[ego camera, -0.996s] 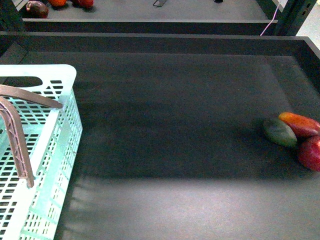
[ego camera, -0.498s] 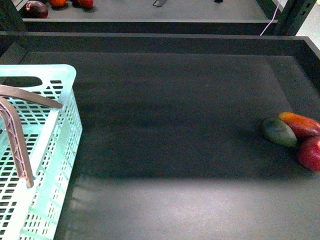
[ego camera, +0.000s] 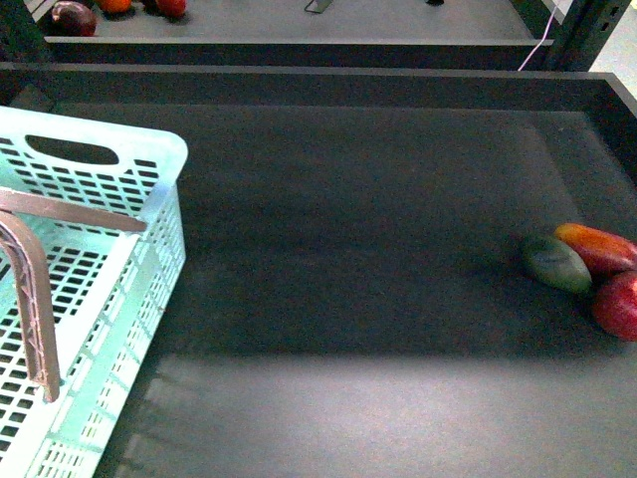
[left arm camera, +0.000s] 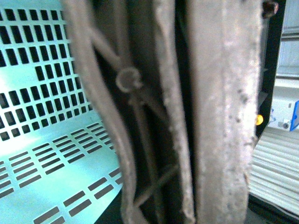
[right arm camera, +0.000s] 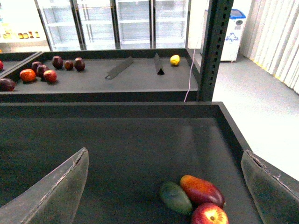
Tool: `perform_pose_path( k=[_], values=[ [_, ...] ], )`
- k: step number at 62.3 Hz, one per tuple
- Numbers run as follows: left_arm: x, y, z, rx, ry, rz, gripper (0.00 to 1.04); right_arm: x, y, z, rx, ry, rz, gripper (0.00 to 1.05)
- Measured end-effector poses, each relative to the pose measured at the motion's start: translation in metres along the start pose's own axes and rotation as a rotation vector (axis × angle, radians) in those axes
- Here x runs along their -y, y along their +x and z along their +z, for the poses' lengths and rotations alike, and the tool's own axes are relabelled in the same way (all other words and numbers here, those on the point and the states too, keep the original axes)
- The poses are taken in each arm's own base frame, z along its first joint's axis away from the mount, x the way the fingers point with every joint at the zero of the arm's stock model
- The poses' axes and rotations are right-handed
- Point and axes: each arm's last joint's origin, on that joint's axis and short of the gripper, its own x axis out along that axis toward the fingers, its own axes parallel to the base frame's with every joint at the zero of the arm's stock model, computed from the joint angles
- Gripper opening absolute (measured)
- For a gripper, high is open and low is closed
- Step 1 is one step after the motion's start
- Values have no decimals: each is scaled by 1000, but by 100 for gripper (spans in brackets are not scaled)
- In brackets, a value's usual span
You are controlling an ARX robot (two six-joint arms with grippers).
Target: Pick apple with right arm and hold basket with left
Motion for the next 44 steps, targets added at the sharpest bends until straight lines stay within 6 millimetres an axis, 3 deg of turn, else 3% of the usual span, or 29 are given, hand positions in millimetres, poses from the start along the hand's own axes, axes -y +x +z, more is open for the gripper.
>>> perform_pose_path(
  k=[16,44],
  values=[
    [16,-14,-23,-49,74,-9,16,0,0,0,0,0,0,96],
    [104,-37,-112,-273,287,-166,16,0,0,0,0,0,0,96]
  ],
)
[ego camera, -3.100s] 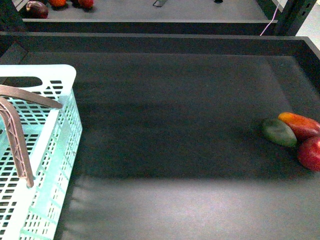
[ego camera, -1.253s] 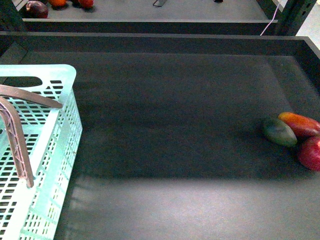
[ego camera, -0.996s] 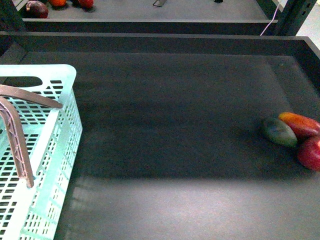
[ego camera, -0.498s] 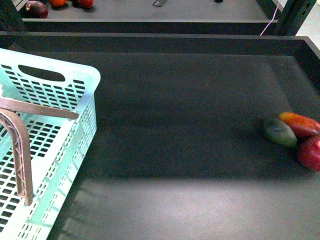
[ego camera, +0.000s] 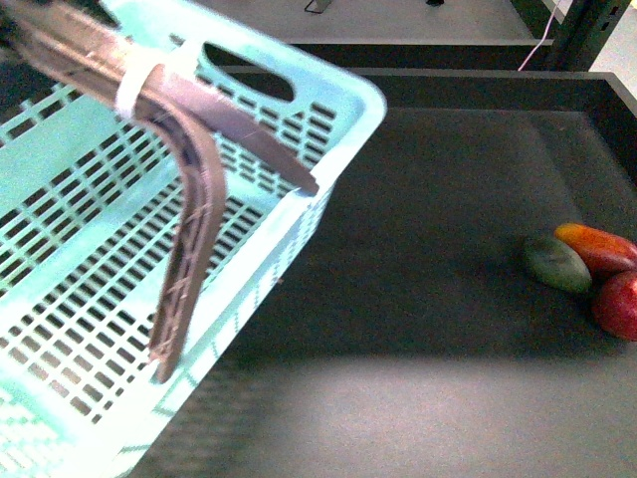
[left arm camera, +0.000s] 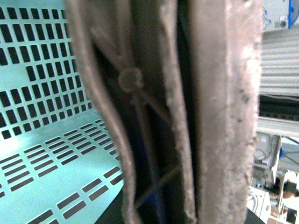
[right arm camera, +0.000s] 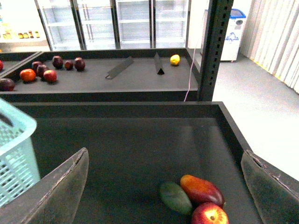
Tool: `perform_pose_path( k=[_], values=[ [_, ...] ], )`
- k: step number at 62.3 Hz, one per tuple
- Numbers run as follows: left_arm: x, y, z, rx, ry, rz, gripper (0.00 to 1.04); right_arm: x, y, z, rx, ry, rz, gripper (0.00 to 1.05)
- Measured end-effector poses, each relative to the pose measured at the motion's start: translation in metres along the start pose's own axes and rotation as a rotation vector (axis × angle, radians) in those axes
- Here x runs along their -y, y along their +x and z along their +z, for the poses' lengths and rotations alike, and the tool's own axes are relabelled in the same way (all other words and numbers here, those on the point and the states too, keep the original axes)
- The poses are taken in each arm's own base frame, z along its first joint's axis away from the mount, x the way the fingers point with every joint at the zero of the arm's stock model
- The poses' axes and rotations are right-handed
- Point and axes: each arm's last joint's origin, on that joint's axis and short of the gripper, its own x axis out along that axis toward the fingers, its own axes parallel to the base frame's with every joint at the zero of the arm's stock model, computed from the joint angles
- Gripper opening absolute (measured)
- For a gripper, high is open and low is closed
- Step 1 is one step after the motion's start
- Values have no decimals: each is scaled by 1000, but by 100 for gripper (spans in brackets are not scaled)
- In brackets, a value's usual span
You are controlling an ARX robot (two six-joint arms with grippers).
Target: Pick apple with right arm and hold basket with left
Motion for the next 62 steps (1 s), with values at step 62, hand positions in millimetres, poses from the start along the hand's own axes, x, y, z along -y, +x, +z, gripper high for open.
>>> perform_pose_path(
  k=[62],
  values=[
    [61,5,-92,-262,275,-136,16,0,0,0,0,0,0,96]
  ],
)
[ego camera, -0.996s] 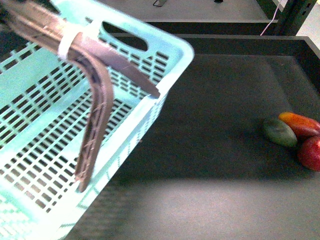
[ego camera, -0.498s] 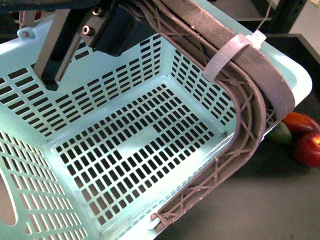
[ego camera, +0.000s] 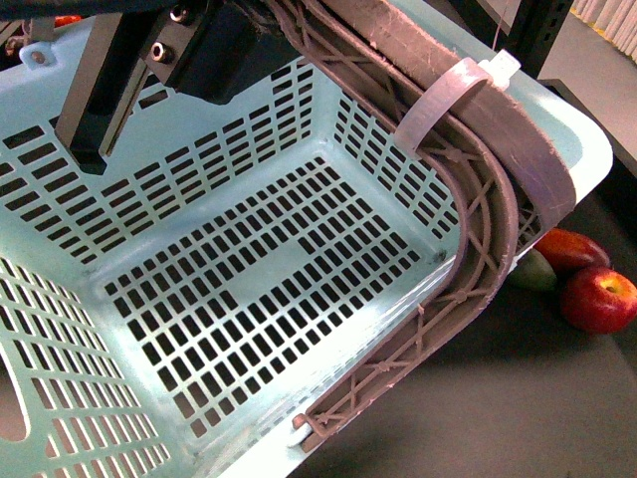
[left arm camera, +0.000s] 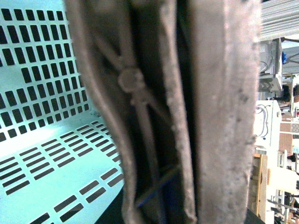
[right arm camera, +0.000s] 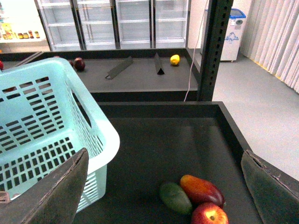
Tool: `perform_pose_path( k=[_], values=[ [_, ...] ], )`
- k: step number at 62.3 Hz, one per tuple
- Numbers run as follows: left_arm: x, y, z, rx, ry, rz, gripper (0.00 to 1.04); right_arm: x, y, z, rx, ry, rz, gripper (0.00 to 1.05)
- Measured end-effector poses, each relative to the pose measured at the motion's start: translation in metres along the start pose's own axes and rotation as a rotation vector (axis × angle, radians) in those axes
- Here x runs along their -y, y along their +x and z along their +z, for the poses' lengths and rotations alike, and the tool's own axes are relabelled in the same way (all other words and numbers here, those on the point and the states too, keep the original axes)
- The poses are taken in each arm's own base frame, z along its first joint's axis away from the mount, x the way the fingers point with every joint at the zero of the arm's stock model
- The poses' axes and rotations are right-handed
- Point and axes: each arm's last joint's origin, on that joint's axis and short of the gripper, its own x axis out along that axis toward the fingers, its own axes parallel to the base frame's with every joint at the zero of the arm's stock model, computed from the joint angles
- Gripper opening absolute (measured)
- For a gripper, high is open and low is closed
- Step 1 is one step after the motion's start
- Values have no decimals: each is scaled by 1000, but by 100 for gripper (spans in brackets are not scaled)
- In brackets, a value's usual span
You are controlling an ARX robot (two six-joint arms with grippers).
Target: Pick apple with right arm and hold basket with left
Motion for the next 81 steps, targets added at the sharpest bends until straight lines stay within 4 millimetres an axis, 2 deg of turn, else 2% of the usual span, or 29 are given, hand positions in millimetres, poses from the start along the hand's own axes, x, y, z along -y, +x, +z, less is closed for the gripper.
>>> perform_pose_path(
  k=[25,27,30,33,38,47,58,69,81],
  values=[
    [0,0,0,2,0,1,16,0,0,0,-3,2,-4,96],
    [0,0,0,2,0,1,16,0,0,-1,-69,11,-45,96],
    [0,0,0,3,0,1,16,4,2,-3,-284,19,-155,96],
    [0,0,0,2,0,0,16,7,4,-6,-390,23,-193,96],
    [0,0,0,3,0,0,16,13,9,-11,-460,46,-242,96],
    [0,0,0,2,1,1,16,26,18,-10,-477,99,-304,96],
    [0,0,0,2,1,0,16,39,39,-17,-525,128,-322,96],
    [0,0,0,3,1,0,16,57,75,-32,-574,100,-343,96],
    [0,0,0,2,2,0,16,70,121,-67,-688,51,-312,96]
  ],
)
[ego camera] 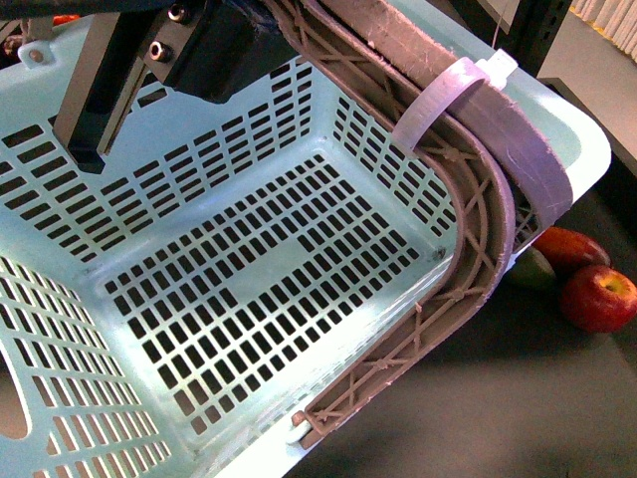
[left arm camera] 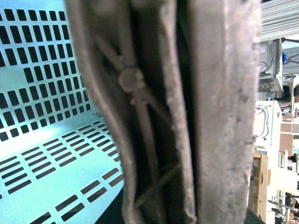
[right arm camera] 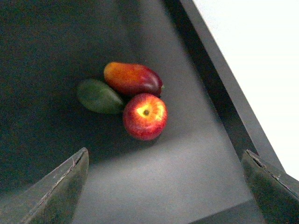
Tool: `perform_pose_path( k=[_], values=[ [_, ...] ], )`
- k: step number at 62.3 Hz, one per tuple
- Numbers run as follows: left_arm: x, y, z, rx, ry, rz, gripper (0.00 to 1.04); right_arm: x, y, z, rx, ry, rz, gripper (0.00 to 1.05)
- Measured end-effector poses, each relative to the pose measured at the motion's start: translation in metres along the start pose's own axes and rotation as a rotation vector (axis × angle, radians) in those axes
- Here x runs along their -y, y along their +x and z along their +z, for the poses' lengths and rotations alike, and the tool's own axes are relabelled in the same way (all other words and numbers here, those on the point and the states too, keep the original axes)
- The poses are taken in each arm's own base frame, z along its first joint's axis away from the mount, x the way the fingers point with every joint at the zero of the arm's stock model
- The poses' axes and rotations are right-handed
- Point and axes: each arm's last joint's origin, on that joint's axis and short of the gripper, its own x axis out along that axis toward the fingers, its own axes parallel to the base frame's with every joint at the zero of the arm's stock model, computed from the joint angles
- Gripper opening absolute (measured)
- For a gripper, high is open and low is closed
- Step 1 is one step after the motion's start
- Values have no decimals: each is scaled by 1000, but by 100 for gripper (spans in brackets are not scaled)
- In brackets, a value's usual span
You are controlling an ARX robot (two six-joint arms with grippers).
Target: Pick apple with right arm and hold basket with left
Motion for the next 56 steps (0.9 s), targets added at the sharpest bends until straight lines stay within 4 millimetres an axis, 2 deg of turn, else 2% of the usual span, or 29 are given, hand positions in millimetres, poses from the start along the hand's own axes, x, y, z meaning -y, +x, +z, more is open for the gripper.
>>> perform_pose_path(
  k=[15,26,35,45,56],
  values=[
    [0,0,0,0,0,0,16,-9,80,-16,-152,-69,1,96],
    [0,0,0,1,0,0,16,-13,120,-31,-237,-80,-29,96],
    [0,0,0,0,0,0,16,-19,140,-34,-266,-70,-34,96],
    [0,0,0,0,0,0,16,-28,162,-25,-263,-57,-17,96],
    [0,0,0,1,0,0,16,-29,179,-22,-272,-41,-26,96]
  ],
)
